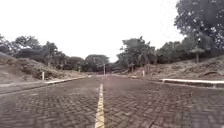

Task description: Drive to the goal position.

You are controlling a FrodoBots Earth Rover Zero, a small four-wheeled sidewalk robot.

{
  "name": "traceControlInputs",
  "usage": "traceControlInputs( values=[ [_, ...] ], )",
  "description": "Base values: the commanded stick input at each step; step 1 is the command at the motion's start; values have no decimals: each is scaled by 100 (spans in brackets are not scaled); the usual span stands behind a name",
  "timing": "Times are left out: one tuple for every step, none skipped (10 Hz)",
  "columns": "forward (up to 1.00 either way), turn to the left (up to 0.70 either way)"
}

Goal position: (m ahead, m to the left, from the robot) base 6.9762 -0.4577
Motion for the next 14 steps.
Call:
traceControlInputs(
  values=[
    [100, 0],
    [100, 0],
    [100, 0],
    [100, 0],
    [100, 0],
    [100, 0],
    [100, 0],
    [100, 0],
    [100, 0],
    [100, 0],
    [100, 0],
    [100, 0],
    [100, 0],
    [100, 0]
  ],
)
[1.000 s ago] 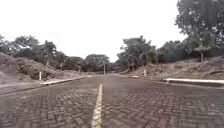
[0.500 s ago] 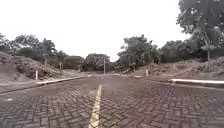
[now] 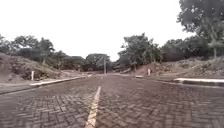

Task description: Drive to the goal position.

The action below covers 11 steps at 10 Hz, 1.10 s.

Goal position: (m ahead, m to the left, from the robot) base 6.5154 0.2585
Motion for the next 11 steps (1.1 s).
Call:
traceControlInputs(
  values=[
    [100, 0],
    [100, 0],
    [100, 0],
    [100, 0],
    [100, 0],
    [100, 0],
    [100, 0],
    [100, 0],
    [100, 0],
    [100, 0],
    [100, 0]
  ],
)
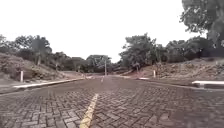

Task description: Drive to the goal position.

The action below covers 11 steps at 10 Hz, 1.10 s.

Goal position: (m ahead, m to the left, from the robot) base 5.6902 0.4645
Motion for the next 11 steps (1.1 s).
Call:
traceControlInputs(
  values=[
    [100, 0],
    [100, 0],
    [100, 0],
    [100, 0],
    [100, 0],
    [100, 0],
    [100, 0],
    [100, 0],
    [100, 0],
    [100, 0],
    [100, 0]
  ],
)
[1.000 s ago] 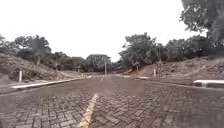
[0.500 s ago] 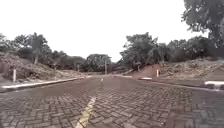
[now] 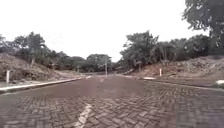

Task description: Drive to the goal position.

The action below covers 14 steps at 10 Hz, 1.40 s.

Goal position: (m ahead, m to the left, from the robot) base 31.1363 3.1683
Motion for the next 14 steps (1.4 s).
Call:
traceControlInputs(
  values=[
    [100, 0],
    [100, 0],
    [100, 0],
    [100, 0],
    [100, 0],
    [100, 0],
    [100, 0],
    [100, 0],
    [100, 0],
    [100, 0],
    [100, 0],
    [100, 0],
    [100, 0],
    [100, 0]
  ],
)
